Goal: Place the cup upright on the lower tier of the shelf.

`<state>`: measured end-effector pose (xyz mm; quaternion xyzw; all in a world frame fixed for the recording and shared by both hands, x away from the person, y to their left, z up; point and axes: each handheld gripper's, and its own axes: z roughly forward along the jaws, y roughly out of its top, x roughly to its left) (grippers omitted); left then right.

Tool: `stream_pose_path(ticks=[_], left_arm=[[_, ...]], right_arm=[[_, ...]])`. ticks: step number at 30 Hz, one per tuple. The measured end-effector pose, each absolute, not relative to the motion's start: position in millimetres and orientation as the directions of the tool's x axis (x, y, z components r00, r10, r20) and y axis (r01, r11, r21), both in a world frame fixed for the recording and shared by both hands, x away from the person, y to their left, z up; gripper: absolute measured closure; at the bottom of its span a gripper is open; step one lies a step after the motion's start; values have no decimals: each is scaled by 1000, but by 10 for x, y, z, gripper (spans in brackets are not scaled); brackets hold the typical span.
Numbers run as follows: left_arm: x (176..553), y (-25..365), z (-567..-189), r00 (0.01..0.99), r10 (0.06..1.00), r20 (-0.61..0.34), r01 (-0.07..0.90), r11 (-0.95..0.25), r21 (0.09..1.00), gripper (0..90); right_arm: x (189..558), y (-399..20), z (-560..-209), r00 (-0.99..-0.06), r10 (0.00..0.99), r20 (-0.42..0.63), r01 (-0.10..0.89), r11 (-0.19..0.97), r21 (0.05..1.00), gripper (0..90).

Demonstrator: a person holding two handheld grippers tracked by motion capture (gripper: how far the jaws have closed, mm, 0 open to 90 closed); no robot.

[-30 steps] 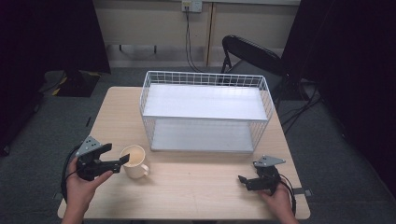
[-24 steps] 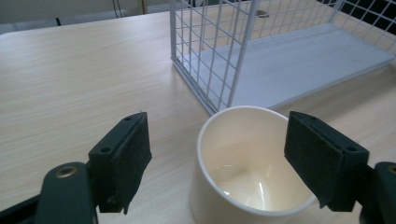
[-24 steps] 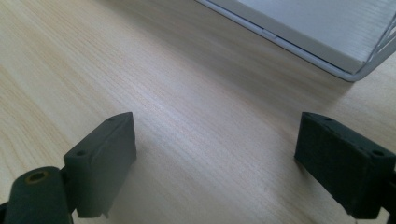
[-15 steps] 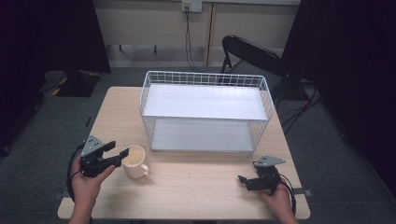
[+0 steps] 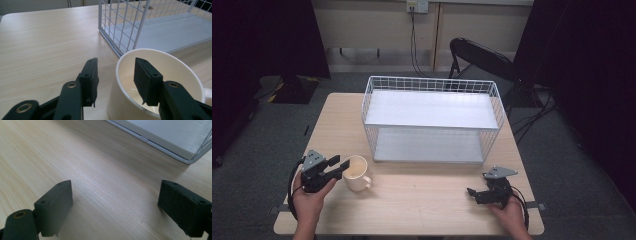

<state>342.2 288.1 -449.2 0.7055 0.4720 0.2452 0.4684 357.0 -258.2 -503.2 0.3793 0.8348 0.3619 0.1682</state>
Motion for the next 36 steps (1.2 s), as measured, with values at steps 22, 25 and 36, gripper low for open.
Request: stream_pose_path(ticks=[22,25,36], left_arm=[[3447,2815,-4588,432,896,-105,449,-113,886,713],[3449,2807,-4592,431,896,-107,450,-111,886,718],[3471,2779,-4604,423,900,-102,452,-112,885,742]], right_arm=[[3574,-2582,-5033,-657,754,-5,511,450,732,118],[3574,-2582,-5033,-658,753,-5,511,450,732,118],[3574,-2582,-5033,-657,754,-5,511,450,732,118]])
